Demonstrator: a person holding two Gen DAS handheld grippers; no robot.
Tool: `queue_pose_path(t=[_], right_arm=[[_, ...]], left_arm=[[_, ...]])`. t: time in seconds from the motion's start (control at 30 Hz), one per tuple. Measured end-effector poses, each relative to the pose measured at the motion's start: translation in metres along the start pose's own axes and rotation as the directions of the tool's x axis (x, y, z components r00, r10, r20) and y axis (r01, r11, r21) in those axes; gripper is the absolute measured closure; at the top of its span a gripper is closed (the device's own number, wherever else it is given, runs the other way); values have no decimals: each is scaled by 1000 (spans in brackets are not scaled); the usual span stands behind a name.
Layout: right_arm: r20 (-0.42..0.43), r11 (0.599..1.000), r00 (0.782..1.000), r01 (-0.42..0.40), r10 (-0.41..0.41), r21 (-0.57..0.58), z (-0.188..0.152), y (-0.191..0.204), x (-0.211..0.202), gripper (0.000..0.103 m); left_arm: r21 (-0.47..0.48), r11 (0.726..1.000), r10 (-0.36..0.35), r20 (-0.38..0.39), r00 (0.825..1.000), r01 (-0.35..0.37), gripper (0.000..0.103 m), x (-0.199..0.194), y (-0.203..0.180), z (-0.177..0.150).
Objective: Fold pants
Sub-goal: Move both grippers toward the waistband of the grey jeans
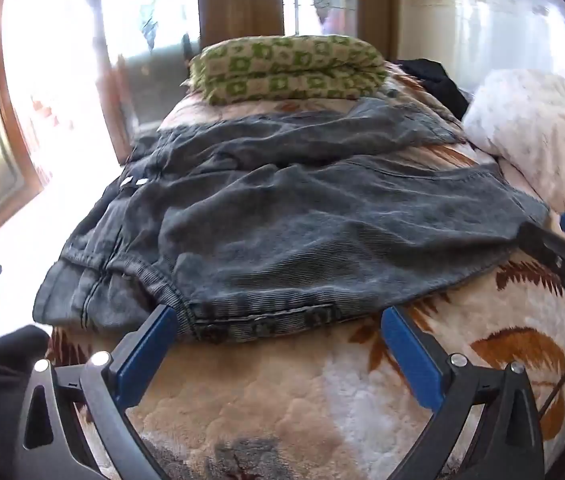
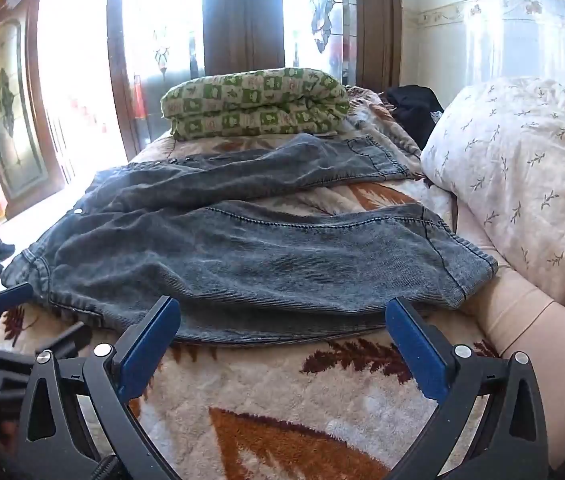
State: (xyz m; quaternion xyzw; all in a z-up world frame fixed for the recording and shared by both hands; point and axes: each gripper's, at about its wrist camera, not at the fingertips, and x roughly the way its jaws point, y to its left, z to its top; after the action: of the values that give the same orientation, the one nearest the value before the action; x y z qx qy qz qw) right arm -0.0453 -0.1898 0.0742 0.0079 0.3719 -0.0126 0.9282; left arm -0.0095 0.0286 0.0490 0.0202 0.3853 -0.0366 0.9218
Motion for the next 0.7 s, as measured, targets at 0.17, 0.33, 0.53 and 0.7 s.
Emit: queue_pose_path(t=[0.17, 0.33, 0.53, 0.7], right_arm=[[6, 1000, 1000, -3, 3, -1, -2, 1, -6, 0], [8, 1000, 1000, -3, 3, -13, 0, 3, -7, 0], [11, 1000, 1000, -7, 7, -26, 1, 5, -9, 0], [13, 999, 1000, -16, 16, -32, 3, 5, -11, 0]], left_arm=[[-70, 997, 13, -10, 1000, -14, 0, 2, 10, -2], [-89, 996, 16, -16, 1000, -17, 0, 2, 15, -1], [-83, 996, 16, -12, 1000, -17, 0, 0, 14, 1], [-75, 996, 40, -3, 999, -40, 0, -3, 13, 1]])
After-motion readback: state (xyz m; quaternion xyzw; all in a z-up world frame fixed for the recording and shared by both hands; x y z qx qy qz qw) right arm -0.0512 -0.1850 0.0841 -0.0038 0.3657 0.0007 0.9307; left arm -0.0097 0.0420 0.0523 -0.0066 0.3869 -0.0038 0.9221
